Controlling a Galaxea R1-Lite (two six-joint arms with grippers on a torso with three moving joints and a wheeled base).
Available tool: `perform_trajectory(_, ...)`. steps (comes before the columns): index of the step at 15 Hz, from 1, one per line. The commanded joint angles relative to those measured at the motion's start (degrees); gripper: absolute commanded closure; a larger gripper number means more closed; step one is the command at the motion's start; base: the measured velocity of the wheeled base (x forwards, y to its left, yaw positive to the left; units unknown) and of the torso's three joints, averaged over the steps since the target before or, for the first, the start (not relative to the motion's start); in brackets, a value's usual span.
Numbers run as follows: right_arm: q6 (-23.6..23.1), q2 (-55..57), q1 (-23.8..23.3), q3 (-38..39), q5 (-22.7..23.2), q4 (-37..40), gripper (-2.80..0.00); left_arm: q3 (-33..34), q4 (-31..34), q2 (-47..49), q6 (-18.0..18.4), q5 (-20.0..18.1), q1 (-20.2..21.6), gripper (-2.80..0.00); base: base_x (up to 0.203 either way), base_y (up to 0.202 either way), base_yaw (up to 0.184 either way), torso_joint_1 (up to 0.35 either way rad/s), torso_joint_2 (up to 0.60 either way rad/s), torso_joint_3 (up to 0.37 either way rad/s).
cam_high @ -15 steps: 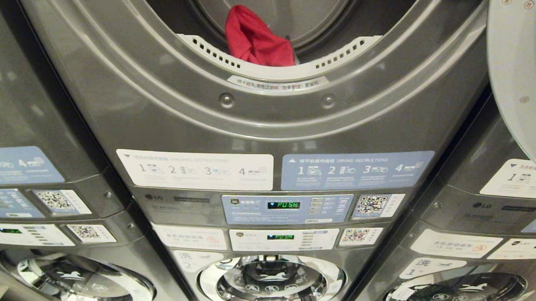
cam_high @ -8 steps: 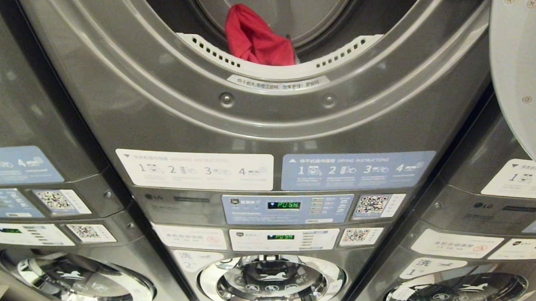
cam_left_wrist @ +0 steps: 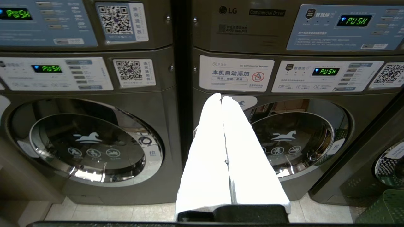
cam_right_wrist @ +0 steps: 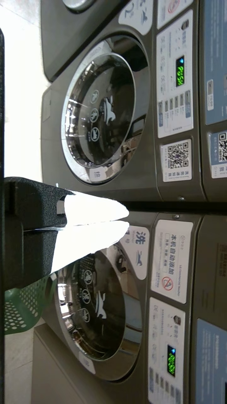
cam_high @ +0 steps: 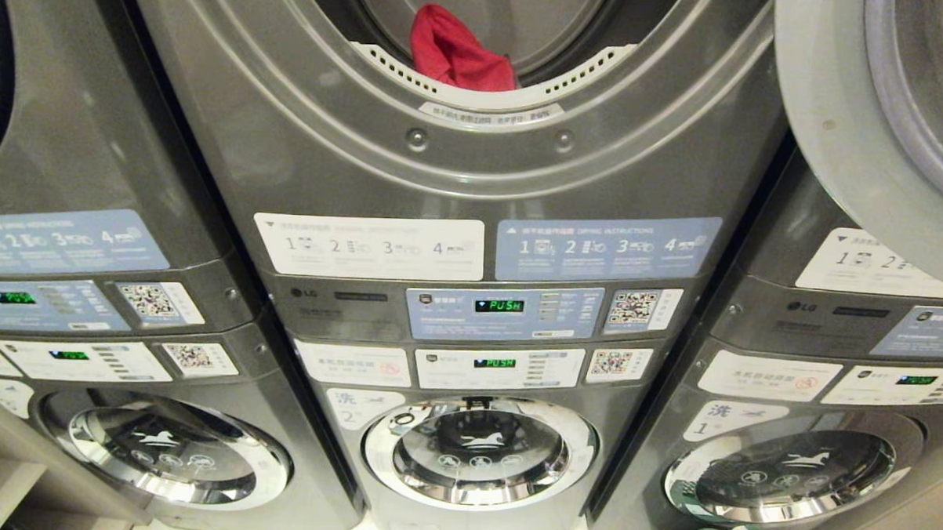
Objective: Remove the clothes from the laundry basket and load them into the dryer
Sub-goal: Close the dryer
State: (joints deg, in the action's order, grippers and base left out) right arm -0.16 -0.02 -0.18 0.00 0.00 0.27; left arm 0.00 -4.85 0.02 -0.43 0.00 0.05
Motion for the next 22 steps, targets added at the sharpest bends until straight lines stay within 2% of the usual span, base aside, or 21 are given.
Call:
perform_trajectory(1, -0.02, 0.02, 0.01, 0.09, 0.00, 0.00, 0.00, 1.85, -0.07, -0.11, -0.01, 0.00, 0.04, 0.00, -0.163, 0.000, -0.002, 0.002, 0.00, 0.002)
perform_trajectory(11, -0.02, 0.02, 0.01, 0.09, 0.00, 0.00, 0.00, 1.85, -0.07, -0.11, -0.01, 0.00, 0.04, 0.00, -0.009, -0.007, 0.000, 0.004, 0.00, 0.001)
perform_trajectory(22, -0.01, 0.02, 0.01, 0.09, 0.00, 0.00, 0.00, 1.85, -0.07, -0.11, -0.03, 0.00, 0.04, 0.00, 0.000, -0.188, -0.001, 0.002, 0.00, 0.004)
